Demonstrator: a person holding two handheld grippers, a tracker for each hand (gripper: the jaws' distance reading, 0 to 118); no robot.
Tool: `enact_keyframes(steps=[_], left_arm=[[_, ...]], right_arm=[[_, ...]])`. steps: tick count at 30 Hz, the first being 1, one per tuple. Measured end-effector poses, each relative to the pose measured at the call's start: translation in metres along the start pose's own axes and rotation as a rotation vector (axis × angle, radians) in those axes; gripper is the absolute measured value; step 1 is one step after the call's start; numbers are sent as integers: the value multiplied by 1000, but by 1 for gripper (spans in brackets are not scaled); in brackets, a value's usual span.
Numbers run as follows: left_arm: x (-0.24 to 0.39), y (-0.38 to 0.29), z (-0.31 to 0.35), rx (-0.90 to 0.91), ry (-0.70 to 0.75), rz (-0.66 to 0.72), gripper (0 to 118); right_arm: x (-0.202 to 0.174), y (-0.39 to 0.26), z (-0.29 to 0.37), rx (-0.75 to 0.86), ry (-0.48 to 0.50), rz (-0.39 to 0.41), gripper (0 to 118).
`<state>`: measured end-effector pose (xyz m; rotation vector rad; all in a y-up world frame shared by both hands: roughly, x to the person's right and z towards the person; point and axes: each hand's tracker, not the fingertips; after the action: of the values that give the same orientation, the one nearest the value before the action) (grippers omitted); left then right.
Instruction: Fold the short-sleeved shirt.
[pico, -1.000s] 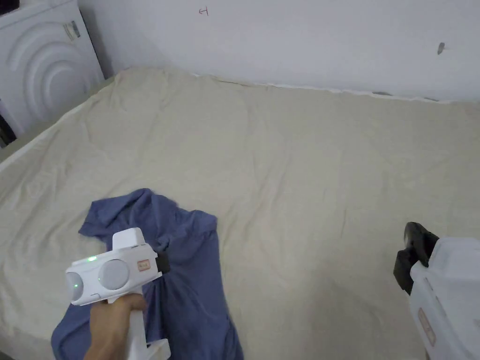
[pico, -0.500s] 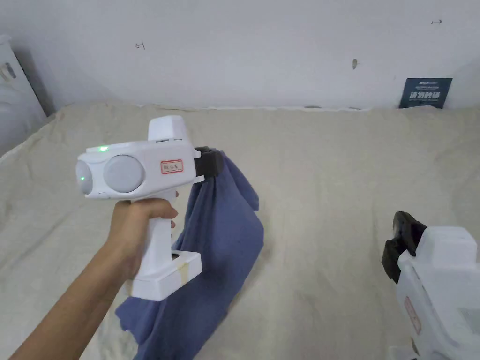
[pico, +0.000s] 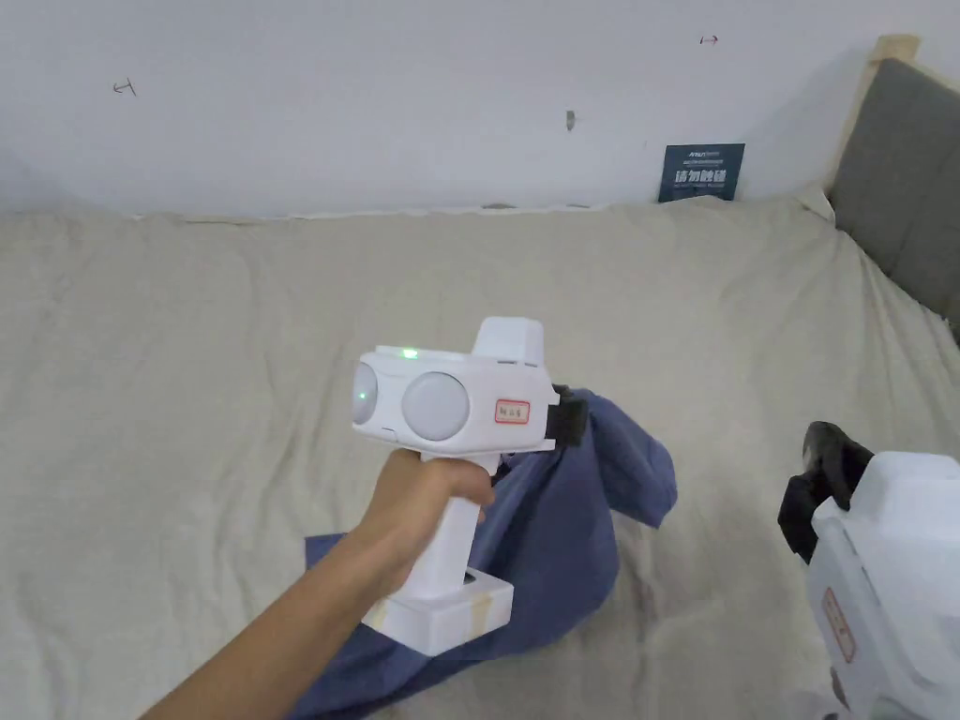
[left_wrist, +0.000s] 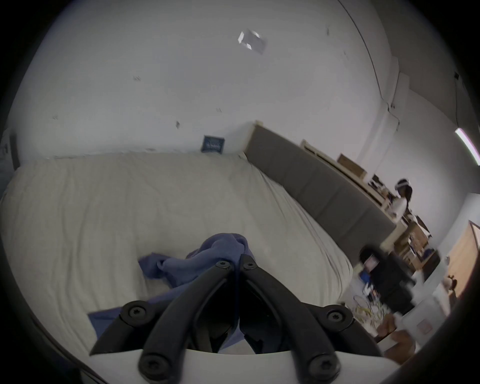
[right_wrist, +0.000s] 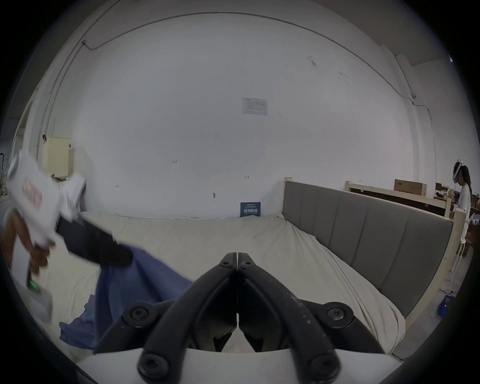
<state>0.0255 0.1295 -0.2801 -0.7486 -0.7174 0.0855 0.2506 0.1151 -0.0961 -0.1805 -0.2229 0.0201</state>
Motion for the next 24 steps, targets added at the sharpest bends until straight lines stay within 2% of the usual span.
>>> enact_keyframes(steps=[5, 9, 11, 14, 16, 17, 20, 21, 24], left_arm=[[-19, -66, -60, -205, 71, 32, 3], [-35, -115, -89, -313, 169, -8, 3], [-45, -132, -100, -364, 190, 42, 3], [-48, -148, -105, -349, 248, 4, 5], [-46, -146, -98, -313, 242, 5, 16], [-44, -142, -93, -304, 248, 16, 36], [-39, -125, -67, -210, 240, 72, 112], [-36, -118, -55, -160, 243, 67, 118], [-32, -93, -12, 16, 269, 12, 110]], right_arm=[[-1, -1, 0, -25, -14, 0, 2], [0, -9, -2, -53, -8, 4, 2], [1, -17, -8, -62, -3, 2, 2], [-4, -15, -6, -72, 5, 4, 2], [-6, -11, -4, -72, 9, 11, 2], [-8, -9, -3, -69, 11, 14, 2], [-6, -9, -7, -56, 16, 17, 2], [-7, -7, -7, -51, 18, 16, 2], [-12, 3, -5, -24, 27, 16, 2]])
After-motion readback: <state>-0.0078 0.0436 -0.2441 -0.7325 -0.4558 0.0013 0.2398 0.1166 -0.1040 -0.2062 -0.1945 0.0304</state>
